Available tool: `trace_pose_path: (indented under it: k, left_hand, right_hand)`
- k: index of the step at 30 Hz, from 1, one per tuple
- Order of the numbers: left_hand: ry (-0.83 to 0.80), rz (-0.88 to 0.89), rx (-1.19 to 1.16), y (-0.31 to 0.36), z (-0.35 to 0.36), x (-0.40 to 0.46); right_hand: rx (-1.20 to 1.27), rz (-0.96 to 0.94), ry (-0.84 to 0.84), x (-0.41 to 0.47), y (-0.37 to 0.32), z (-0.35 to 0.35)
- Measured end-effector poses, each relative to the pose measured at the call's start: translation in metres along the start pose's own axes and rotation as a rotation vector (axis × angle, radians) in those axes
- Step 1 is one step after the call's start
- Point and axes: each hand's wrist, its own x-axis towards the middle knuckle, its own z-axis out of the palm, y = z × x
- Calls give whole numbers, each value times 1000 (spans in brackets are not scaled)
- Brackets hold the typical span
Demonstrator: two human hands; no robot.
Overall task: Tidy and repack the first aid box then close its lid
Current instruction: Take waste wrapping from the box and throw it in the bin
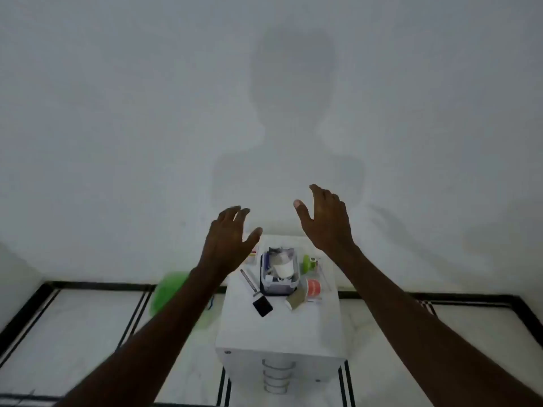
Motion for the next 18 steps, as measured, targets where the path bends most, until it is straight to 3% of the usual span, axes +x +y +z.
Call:
trace_pose_path:
  k: [6, 10, 14, 18]
  left_hand:
    - [-294, -123, -134, -15, 114, 35]
    - [-436, -145, -143, -25, 178, 54]
    - [-489, -149, -162, -36, 225, 69]
    - [-519, -110, -169, -44, 260, 87]
  right_hand:
    - [97, 308, -334, 16, 73, 109]
    - [147, 539, -471, 7, 119, 170]
    - [158, 755, -523, 1, 163, 207]
    - [120, 794, -512, -1, 194, 235]
